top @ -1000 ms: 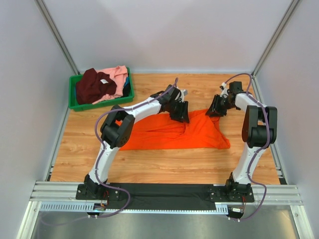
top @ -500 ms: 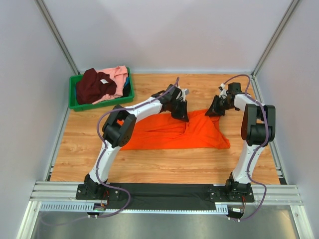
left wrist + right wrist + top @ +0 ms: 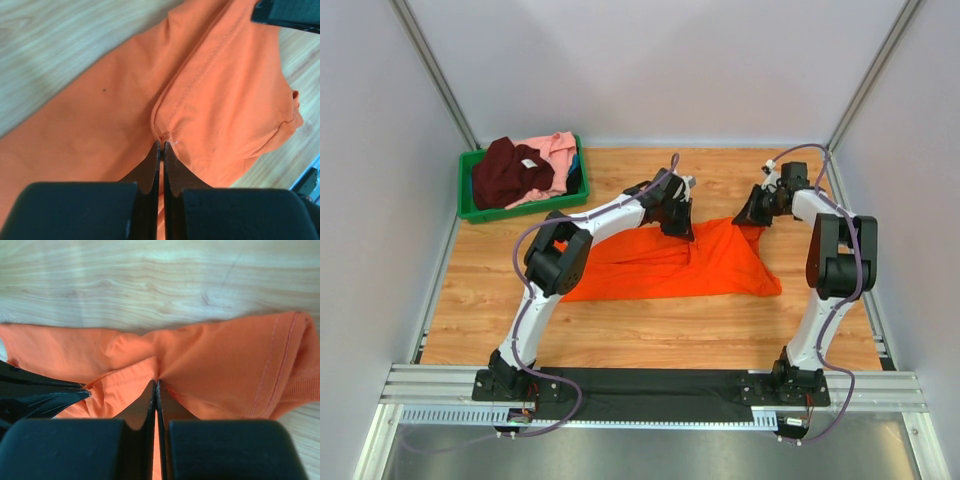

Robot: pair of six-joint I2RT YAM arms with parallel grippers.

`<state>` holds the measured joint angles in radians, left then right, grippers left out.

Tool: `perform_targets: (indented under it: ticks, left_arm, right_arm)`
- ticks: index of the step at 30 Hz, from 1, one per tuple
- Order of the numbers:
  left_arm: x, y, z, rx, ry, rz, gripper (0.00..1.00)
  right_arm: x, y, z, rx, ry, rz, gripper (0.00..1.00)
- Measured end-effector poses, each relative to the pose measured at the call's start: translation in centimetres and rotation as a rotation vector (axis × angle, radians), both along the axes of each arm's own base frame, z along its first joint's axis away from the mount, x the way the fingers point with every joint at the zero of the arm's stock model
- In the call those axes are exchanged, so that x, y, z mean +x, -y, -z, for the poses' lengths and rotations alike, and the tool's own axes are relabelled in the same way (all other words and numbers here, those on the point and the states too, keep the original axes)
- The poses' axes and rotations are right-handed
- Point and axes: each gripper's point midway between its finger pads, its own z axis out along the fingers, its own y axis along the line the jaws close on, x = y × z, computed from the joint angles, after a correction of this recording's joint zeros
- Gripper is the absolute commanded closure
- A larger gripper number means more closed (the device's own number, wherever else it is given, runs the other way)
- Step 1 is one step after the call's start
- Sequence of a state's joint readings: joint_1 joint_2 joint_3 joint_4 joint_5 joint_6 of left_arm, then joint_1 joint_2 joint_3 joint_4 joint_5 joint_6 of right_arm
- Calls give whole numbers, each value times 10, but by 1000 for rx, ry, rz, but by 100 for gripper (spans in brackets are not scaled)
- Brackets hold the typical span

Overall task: Fold and stack the t-shirts
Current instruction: Fold the tshirt

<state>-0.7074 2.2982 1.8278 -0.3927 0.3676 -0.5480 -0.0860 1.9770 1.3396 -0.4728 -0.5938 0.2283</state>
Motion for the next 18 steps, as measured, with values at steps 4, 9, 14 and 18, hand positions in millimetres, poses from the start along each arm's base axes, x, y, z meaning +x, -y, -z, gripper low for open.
perform_targets:
  ticks: [4, 9, 14, 18]
  left_arm:
    - [5, -3, -4, 15, 24, -27, 100]
    - [8, -5, -11, 17, 38, -47, 100]
    - [7, -8, -8, 27, 28, -72, 100]
    - [8, -15, -1, 56, 24, -103, 100]
  right_arm:
    - [7, -1, -11, 10, 46, 2, 100]
    - [10, -6, -15, 16, 64, -11, 100]
    - [13, -11, -17, 16, 82, -24, 100]
    - [17, -12, -19, 14, 103, -26, 100]
